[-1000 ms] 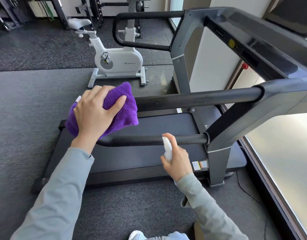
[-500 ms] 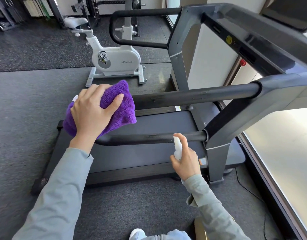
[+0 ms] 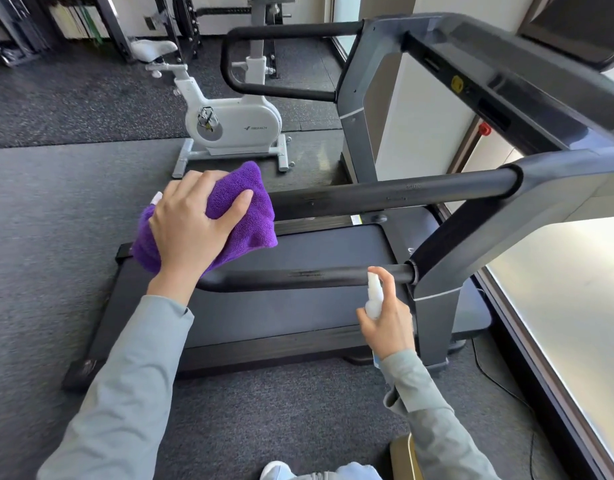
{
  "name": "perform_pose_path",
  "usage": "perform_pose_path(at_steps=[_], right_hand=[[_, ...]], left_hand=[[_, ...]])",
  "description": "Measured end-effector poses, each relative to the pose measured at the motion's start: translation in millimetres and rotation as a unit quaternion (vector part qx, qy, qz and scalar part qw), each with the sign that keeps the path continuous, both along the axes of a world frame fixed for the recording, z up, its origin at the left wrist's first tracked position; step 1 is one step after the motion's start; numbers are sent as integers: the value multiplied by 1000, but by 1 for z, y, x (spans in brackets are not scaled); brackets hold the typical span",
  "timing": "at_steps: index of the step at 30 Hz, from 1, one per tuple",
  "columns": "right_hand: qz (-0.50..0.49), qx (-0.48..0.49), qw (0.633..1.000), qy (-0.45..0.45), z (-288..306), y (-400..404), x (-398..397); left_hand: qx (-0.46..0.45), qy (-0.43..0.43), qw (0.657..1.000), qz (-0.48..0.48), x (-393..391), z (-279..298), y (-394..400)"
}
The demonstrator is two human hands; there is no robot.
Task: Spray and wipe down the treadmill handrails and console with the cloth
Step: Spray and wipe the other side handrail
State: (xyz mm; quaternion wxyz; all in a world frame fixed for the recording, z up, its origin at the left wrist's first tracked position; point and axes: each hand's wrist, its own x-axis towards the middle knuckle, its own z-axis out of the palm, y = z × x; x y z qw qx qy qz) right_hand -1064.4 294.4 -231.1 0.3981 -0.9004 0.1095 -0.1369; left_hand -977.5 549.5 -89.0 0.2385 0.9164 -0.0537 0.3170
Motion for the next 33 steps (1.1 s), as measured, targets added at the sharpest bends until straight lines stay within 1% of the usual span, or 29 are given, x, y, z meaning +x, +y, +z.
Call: perform_pose_path(at_steps=[12,14,18,21,22,25,27,30,33], right_hand=[[25,11,999,-35,20,9,1],[31,14,997,-70,31,8,-4],[36,26,983,-181,70,-1,-9],[32,42,972,-229,93,-7,-2],[31,50,969,-239,97,-9,0],[31,66,966,-249,102,-10,6],[34,63,965,-254,104,-10,7],[34,67,963,-260,106,-15,5],[28,72,961,-267,111,-26,1]], left_hand=[[4,-3,1000,1,1,-3,2],[3,-5,1000,-6,0,-3,3],[-21,5,1000,-15,-4,-5,11],[-66,1,998,-7,-12,-12,19],[-61,-1,998,2,-14,-12,17],[23,5,998,56,-9,-5,-4],[76,13,995,70,-1,2,-22],[140,30,988,53,9,12,-58],[172,46,984,1,16,19,-114]])
